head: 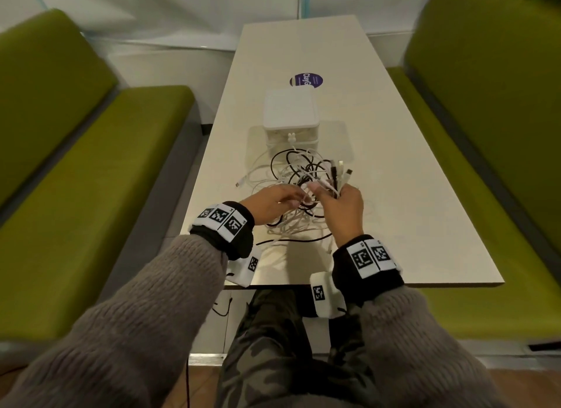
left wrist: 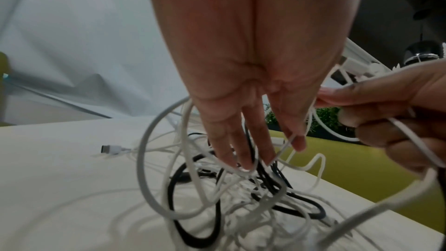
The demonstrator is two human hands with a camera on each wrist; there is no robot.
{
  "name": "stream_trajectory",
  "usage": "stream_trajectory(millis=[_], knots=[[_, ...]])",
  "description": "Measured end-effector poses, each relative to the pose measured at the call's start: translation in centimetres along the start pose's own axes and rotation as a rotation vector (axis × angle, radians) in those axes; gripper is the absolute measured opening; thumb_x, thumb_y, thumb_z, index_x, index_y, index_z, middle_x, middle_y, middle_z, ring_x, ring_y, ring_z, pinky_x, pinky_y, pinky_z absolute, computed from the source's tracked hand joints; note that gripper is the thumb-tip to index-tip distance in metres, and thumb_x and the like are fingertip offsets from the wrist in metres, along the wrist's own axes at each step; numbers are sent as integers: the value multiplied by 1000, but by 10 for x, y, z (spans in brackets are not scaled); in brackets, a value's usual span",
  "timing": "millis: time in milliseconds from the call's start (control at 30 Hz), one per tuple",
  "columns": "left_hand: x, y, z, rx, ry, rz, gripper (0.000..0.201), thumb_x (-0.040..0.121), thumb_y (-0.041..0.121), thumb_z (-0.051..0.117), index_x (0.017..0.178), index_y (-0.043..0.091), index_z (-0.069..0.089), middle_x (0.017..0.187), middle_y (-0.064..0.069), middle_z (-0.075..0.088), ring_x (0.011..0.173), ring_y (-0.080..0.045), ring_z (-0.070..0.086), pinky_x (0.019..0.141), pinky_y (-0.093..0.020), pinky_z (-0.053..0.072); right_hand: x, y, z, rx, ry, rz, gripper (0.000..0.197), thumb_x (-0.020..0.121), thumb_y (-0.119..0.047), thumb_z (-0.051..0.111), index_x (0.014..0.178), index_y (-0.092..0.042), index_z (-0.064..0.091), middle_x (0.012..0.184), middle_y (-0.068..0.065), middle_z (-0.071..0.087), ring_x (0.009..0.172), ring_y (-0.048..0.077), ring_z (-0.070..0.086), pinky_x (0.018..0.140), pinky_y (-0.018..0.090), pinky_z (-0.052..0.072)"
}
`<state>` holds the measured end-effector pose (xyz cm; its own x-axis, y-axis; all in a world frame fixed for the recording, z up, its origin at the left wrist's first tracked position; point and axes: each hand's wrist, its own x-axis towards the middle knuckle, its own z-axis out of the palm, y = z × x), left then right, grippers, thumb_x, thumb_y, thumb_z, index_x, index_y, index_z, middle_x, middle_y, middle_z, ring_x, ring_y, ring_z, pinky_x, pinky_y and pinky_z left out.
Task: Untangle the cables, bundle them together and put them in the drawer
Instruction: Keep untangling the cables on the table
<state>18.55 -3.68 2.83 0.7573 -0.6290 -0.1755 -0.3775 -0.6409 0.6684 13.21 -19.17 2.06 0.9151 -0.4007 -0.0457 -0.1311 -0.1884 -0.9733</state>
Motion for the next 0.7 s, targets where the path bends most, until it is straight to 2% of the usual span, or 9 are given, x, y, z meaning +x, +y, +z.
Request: stream_trajectory(millis=[67,100,233,300,400,467,567,633,700], knots=[[-1,-3,-3,-12,-17,-13,35,95,3,43,129,9,52,129,-5,55,114,-9,50,87,-2,35,-1,-3,-8,95,22,17,20,82,-29,74,68,-21,61,61,-6,56,57,9,50,63,29,41],[-2,-5,-5,-12,-37,-15,38,95,1,42,132,9,49,133,-5,52,116,-8,47,85,1,33,-3,-7,-13,154,25,15,15,82,-27,74,73,-18,66,62,-6,57,56,7,51,62,28,41],[-1,-4,-8,-49,-89,-64,44,96,0,39,137,15,44,141,-3,45,126,-17,42,93,-15,30,-17,-16,-36,335,8,-1,20,87,-19,69,95,0,69,47,-16,51,40,-2,43,46,12,33],[2,-4,-8,-62,-92,-79,43,97,2,38,137,16,44,143,-2,42,129,-21,41,96,-21,31,-25,-18,-49,401,10,-6,23,88,-16,67,99,4,68,41,-17,43,37,1,33,40,13,28],[5,-4,-7,-21,-102,-87,42,98,6,38,139,18,42,147,0,38,134,-18,36,106,-25,26,-31,-22,-62,483,17,-17,29,86,-16,68,101,9,66,43,-16,32,40,3,22,38,15,23],[8,-1,-6,-9,-92,-85,42,99,9,38,139,20,42,146,1,39,134,-16,35,105,-23,25,-34,-26,-68,550,18,-31,35,77,-23,73,97,5,68,49,-11,38,42,5,23,38,16,23],[13,5,-7,40,-75,-85,42,99,10,37,140,20,41,145,0,40,131,-15,36,100,-17,24,-39,-32,-70,621,28,-53,33,59,-40,77,80,-15,75,78,11,52,43,7,25,38,17,25],[15,5,-8,49,-74,-90,41,99,12,37,139,22,41,143,-3,42,130,-18,39,103,-23,26,-41,-33,-72,643,32,-41,24,62,-38,76,76,-18,76,81,10,57,43,6,27,38,18,25],[16,6,-9,32,-43,-90,37,99,15,39,134,24,46,136,-6,50,122,-23,47,103,-33,34,-41,-34,-76,668,35,-24,10,74,-26,73,77,-17,75,76,-1,64,43,5,28,38,17,24]])
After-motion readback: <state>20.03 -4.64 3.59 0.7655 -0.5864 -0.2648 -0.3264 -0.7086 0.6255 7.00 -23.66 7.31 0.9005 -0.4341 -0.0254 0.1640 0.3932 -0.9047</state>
